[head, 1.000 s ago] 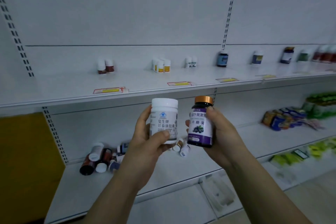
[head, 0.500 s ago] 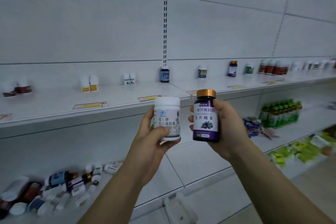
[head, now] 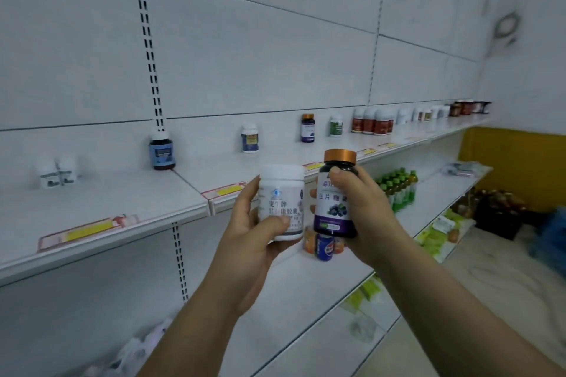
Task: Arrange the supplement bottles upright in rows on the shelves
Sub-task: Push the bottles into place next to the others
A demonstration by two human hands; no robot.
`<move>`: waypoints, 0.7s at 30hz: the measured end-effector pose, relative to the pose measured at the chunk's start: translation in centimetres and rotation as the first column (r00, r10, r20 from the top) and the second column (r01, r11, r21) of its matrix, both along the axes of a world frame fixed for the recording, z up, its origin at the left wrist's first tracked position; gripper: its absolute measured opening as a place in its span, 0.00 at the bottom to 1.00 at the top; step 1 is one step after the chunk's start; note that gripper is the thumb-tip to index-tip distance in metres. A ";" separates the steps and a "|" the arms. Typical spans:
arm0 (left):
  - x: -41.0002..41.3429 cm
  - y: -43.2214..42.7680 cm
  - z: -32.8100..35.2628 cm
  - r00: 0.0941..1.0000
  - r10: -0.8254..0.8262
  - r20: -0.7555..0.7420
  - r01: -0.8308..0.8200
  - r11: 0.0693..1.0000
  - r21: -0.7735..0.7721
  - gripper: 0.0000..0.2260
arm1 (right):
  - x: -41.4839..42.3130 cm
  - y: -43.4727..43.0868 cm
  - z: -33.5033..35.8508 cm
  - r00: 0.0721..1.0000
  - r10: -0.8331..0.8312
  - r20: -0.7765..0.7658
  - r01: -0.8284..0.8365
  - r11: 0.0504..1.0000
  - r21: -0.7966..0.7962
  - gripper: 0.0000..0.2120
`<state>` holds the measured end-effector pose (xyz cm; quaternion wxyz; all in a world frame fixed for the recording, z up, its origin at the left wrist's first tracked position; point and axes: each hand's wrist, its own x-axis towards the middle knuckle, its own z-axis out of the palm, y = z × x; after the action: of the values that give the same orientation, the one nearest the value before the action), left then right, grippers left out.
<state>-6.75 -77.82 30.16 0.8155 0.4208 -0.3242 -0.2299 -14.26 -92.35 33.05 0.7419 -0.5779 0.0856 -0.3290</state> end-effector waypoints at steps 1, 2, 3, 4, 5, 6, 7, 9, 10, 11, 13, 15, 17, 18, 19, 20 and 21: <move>0.9 -1.8 0.3 1.000 -0.018 0.006 0.018 1.000 0.000 0.27 | 0.7 -1.7 0.2 1.000 -0.028 0.004 0.028 1.000 -0.002 0.09; 1.8 -3.6 0.5 0.999 -0.031 0.010 0.031 1.000 0.005 0.27 | 1.4 -3.5 0.4 0.999 -0.054 0.005 0.054 0.999 -0.001 0.08; 2.6 -5.4 0.8 0.999 -0.043 0.008 0.043 0.999 0.013 0.27 | 1.9 -5.2 0.7 0.997 -0.081 0.002 0.081 0.997 -0.001 0.08; 3.3 -7.3 1.0 0.998 -0.057 0.005 0.057 0.998 0.019 0.26 | 2.5 -6.9 0.9 0.994 -0.105 0.001 0.105 0.994 -0.002 0.09; 4.0 -9.1 1.2 0.997 -0.075 0.004 0.075 0.997 0.022 0.25 | 2.9 -8.5 1.2 0.992 -0.126 0.003 0.126 0.992 -0.006 0.10; 4.5 -10.9 1.5 0.995 -0.095 0.009 0.095 0.995 0.028 0.24 | 3.3 -10.2 1.4 0.990 -0.143 0.002 0.143 0.990 -0.013 0.12; 4.8 -12.6 1.7 0.993 -0.117 0.017 0.117 0.992 0.037 0.23 | 3.6 -11.8 1.7 0.987 -0.158 -0.002 0.158 0.987 -0.023 0.14; 5.2 -16.0 2.2 0.989 -0.144 0.029 0.142 0.988 0.063 0.19 | 4.2 -15.1 2.0 0.983 -0.182 -0.007 0.181 0.982 -0.051 0.13; 5.2 -17.7 2.4 0.988 -0.149 0.027 0.147 0.987 0.071 0.18 | 4.5 -16.7 2.1 0.981 -0.191 -0.010 0.190 0.980 -0.064 0.12; 5.2 -19.3 2.6 0.989 -0.148 0.019 0.147 0.986 0.076 0.17 | 4.7 -18.4 2.3 0.980 -0.197 -0.013 0.195 0.978 -0.074 0.12; 5.3 -22.6 3.0 0.992 -0.126 0.008 0.125 0.988 0.093 0.15 | 5.1 -21.8 2.6 0.980 -0.197 -0.012 0.195 0.976 -0.096 0.14; 5.3 -25.8 3.2 0.997 -0.082 0.015 0.080 0.991 0.110 0.15 | 5.5 -25.3 2.6 0.983 -0.185 -0.009 0.183 0.976 -0.119 0.14; 5.5 -29.2 3.4 0.998 0.012 0.060 -0.019 0.992 0.122 0.17 | 5.9 -29.1 2.9 0.989 -0.145 -0.017 0.141 0.980 -0.143 0.13; 5.6 -30.8 3.5 0.994 0.064 0.085 -0.075 0.988 0.132 0.18 | 6.1 -31.0 3.0 0.992 -0.121 -0.027 0.115 0.981 -0.157 0.13; 5.7 -32.3 3.7 0.987 0.115 0.112 -0.130 0.981 0.141 0.20 | 6.4 -32.8 3.1 0.995 -0.094 -0.037 0.087 0.982 -0.170 0.13; 5.8 -33.8 3.8 0.976 0.163 0.143 -0.184 0.971 0.150 0.21 | 6.7 -34.6 3.3 0.997 -0.070 -0.043 0.061 0.982 -0.181 0.12; 5.9 -35.1 4.0 0.961 0.211 0.181 -0.242 0.956 0.166 0.21 | 7.0 -36.2 3.6 0.997 -0.050 -0.051 0.039 0.981 -0.189 0.12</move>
<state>-0.81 -112.93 34.16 0.7646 0.5470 -0.3154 -0.1293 -7.22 -128.59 36.65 0.6739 -0.6521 0.0875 -0.3360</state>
